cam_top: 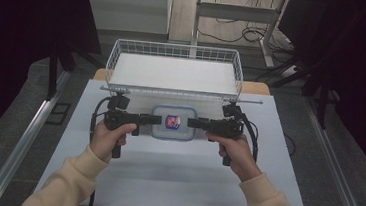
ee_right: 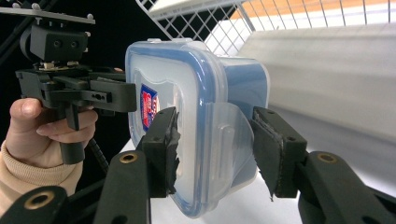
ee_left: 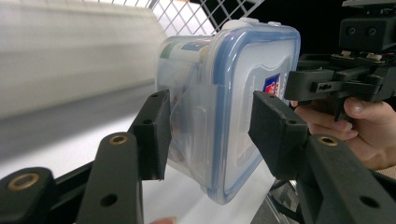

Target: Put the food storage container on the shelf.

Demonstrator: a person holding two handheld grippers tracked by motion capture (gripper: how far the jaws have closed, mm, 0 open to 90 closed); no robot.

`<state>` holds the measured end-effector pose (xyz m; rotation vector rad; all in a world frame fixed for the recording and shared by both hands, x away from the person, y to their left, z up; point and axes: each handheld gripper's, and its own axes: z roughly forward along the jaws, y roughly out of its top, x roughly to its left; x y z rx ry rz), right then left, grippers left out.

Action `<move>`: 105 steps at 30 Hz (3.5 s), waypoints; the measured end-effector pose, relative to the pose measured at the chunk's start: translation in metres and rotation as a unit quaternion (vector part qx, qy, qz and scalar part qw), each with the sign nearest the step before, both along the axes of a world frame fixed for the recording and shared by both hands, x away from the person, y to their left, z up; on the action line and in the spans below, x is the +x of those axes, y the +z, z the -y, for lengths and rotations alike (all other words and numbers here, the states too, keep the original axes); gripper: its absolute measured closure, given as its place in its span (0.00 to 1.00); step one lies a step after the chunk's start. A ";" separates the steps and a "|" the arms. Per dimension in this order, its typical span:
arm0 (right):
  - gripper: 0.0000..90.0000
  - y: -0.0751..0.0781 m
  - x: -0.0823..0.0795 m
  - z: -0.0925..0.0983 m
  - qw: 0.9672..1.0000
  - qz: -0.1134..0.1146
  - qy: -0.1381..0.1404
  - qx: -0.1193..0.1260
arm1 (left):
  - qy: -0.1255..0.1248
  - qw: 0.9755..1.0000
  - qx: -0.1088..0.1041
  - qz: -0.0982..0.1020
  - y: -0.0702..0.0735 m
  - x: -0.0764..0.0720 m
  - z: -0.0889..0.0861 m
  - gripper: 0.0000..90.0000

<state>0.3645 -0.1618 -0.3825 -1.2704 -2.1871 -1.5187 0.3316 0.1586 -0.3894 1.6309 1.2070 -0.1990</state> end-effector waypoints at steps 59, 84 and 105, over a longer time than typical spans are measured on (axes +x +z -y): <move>0.57 0.076 0.140 -0.018 0.999 -0.022 -0.022 -0.020 | 0.005 1.000 -0.005 -0.022 0.061 0.140 -0.011 0.53; 0.53 0.054 0.177 -0.017 0.987 -0.134 -0.083 0.033 | 0.029 0.995 -0.056 -0.077 0.045 0.173 -0.016 0.49; 0.12 0.084 0.138 -0.012 0.993 -0.008 -0.113 0.020 | 0.053 0.997 0.009 0.049 0.081 0.134 -0.021 0.18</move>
